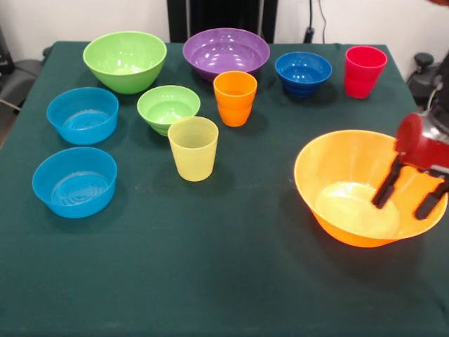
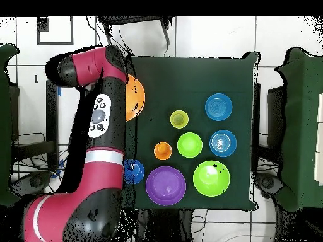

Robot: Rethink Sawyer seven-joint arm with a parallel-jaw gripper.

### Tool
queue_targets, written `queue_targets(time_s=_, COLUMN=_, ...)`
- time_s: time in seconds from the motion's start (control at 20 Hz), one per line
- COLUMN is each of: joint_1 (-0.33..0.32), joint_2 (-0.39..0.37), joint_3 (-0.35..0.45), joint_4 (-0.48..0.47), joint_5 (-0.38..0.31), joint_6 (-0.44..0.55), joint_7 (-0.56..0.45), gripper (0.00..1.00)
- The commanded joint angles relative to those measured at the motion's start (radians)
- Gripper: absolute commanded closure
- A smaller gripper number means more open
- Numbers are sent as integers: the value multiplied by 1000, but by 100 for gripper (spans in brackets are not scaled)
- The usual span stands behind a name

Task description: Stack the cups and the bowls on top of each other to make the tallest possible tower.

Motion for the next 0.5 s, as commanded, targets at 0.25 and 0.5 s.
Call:
queue_targets(time_s=0.25, joint_1=-38, joint_2=117, joint_3=44, joint_4=-302, joint_5=81, joint_6=254, joint_7=16, gripper=0)
queue_targets(time_s=0.5, joint_1=-45, joint_2=199, joint_3=-23, joint_4=-383, joint_5=116, joint_6=244, joint_7=92, gripper=0)
